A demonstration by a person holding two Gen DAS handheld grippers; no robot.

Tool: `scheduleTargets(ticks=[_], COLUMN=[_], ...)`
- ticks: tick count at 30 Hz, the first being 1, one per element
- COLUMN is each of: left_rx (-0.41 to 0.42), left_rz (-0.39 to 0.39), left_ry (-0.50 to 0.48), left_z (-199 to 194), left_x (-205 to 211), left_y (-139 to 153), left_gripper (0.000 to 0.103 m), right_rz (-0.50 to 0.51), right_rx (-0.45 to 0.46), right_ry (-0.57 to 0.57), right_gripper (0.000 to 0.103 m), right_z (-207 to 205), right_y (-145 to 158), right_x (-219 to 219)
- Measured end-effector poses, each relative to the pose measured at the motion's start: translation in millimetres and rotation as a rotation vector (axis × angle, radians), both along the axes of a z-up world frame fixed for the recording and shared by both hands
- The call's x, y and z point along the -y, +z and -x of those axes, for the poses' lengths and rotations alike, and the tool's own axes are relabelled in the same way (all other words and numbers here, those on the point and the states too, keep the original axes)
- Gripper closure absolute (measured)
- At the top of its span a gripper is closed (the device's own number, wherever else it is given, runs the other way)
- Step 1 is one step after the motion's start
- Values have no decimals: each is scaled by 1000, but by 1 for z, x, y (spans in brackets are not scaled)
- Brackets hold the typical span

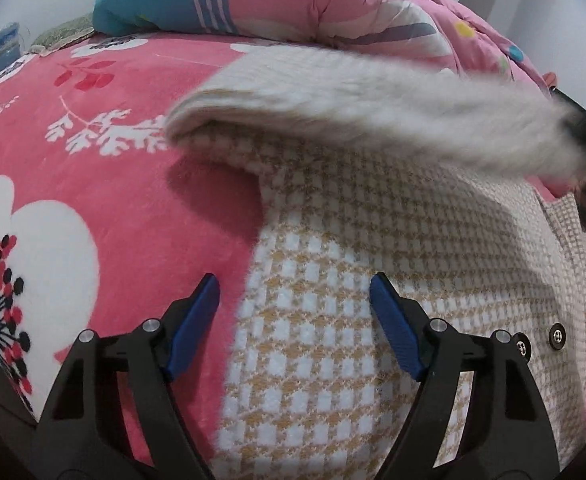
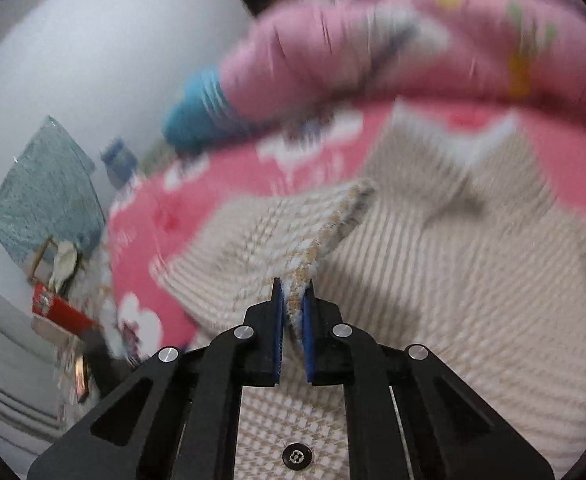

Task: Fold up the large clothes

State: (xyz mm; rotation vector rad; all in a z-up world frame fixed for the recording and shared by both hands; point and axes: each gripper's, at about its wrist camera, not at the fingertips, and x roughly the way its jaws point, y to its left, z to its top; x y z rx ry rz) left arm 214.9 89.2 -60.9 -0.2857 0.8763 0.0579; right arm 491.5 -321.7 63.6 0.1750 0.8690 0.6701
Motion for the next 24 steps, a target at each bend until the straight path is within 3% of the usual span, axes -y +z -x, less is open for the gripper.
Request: scheduleTargets(ticks=[4, 6, 14, 18, 21, 24], left_rx=[0, 0, -7, -8, -8, -7], left_rz=[-8, -8, -20, -22, -22, -23], left_ry=[1, 0, -1, 0, -2, -4], left_z=[-2, -3, -2, -2, -2, -2], left_x=[3, 4, 4, 5, 4, 5], left_y=[-1, 0, -1, 0, 0, 0], left_gripper=[28, 28, 28, 28, 28, 28], right_rz=[6, 27, 128, 229, 366, 388], right_rx=[92, 83, -35, -76, -147, -102], right_ry=[-100, -156, -296, -334, -368, -426], right_gripper=[95, 95, 95, 95, 92, 86], right_z=[-1, 0, -22, -39, -53, -46], right_y=[38, 38, -13, -44, -77, -70], right_x=[39, 68, 129, 138, 143, 152])
